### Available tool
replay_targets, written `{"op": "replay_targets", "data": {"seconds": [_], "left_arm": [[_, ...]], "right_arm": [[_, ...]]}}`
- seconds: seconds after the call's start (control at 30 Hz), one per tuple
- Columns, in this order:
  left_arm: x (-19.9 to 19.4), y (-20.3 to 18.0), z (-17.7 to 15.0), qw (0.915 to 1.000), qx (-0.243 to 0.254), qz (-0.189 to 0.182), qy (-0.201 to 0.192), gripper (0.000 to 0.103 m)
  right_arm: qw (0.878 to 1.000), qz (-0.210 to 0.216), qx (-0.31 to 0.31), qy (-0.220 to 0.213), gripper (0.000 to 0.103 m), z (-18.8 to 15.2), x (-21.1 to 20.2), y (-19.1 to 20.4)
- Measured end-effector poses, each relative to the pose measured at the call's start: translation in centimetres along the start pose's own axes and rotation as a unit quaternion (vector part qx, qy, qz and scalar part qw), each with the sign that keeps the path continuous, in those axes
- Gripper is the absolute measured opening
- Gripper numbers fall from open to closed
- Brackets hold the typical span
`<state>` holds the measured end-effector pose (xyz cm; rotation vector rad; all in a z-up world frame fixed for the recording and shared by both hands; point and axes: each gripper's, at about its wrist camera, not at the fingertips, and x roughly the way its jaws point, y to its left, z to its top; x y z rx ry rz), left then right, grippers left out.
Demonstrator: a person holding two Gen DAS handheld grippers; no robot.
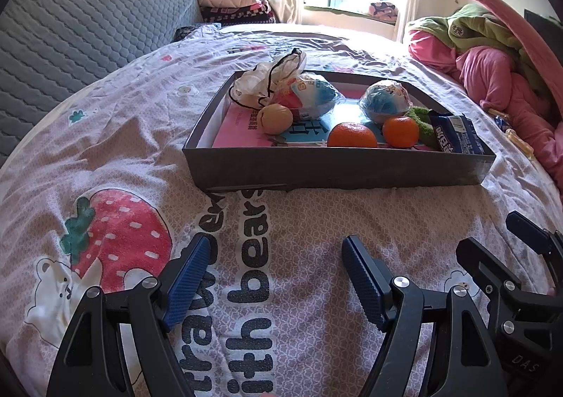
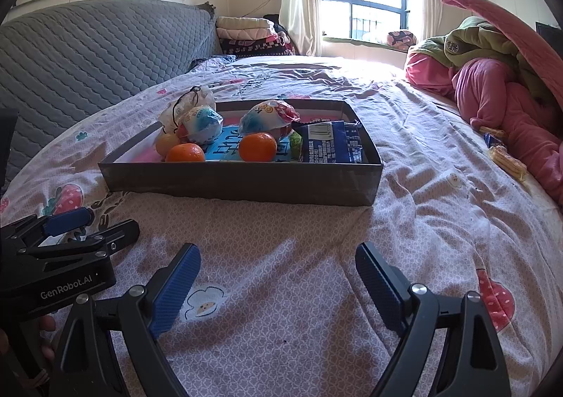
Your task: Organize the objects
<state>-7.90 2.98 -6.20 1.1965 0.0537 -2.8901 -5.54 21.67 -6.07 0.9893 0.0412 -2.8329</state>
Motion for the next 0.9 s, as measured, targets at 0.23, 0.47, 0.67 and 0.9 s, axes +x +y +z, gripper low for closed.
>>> {"op": "replay_targets", "data": {"seconds": [0.23,0.47,0.67,0.9], "left_arm": [[0.07,0.02,-0.04,1.0,0.001,0.001,0.0,0.078],[0.09,-0.07,-0.12,1.0,0.003,0.001,0.001,0.078],[0.09,-0.06,-0.28,1.0,0.003,0.001,0.001,0.078],[0.1,-0.09,-0.25,1.0,0.003,-0.003,-0.001,0.078]], "right_arm": [[1.0,0.0,0.0,0.0,0.09,-0.06,-0.02,-0.02],[1.0,0.0,0.0,0.002,0.09,-0.07,0.07,0.01],[1.0,0.0,-0.001,0.004,0.09,-0.08,0.23,0.08],[1.0,0.0,-0.003,0.007,0.09,-0.11,0.37,0.1]]}}
